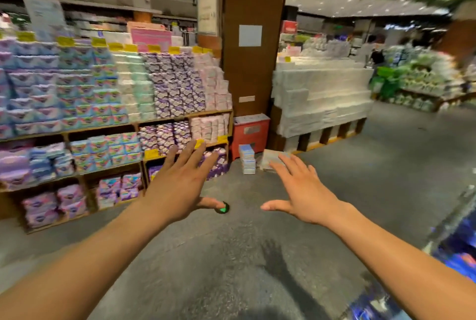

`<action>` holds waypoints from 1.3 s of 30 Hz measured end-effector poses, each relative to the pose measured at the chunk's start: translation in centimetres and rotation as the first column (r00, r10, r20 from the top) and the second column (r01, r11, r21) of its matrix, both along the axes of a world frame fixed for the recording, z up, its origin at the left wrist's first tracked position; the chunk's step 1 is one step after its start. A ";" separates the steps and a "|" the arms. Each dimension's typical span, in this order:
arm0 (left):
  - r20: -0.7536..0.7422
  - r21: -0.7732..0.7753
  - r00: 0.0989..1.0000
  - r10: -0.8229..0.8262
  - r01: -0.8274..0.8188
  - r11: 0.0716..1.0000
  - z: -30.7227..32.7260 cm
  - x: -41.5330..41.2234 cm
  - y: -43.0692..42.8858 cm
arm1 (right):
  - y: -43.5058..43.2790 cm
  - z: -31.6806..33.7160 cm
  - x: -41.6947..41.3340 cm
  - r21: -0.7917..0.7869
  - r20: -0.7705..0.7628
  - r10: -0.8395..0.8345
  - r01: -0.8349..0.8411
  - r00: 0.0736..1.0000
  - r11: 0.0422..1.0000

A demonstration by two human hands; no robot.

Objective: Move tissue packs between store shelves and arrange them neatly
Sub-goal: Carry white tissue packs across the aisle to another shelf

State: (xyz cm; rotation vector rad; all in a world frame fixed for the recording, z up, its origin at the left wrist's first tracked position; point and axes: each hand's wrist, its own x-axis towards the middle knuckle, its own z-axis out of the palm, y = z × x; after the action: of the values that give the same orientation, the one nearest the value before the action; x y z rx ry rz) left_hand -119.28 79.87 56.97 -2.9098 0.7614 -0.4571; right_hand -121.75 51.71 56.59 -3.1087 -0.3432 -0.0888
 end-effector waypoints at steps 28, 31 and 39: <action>-0.115 -0.045 0.908 -0.402 0.399 0.916 -3.4 81.3 -26.9 | -23.5 -3.2 70.0 0.090 -0.046 -0.384 0.387 0.922 0.918; -0.138 -0.038 0.884 -0.447 0.446 0.894 -4.0 88.3 -31.7 | -27.9 -3.4 75.5 0.114 -0.083 -0.432 0.439 0.898 0.891; -0.160 -0.043 0.873 -0.461 0.461 0.886 -7.5 104.7 -45.7 | -42.2 -6.5 92.4 0.061 -0.130 -0.458 0.468 0.880 0.882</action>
State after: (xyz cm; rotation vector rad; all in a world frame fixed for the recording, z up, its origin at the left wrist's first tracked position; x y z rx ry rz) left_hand -14.54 34.22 49.50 -2.7742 1.4966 -0.2474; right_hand -29.37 9.47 50.10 -3.0132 0.4041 0.0662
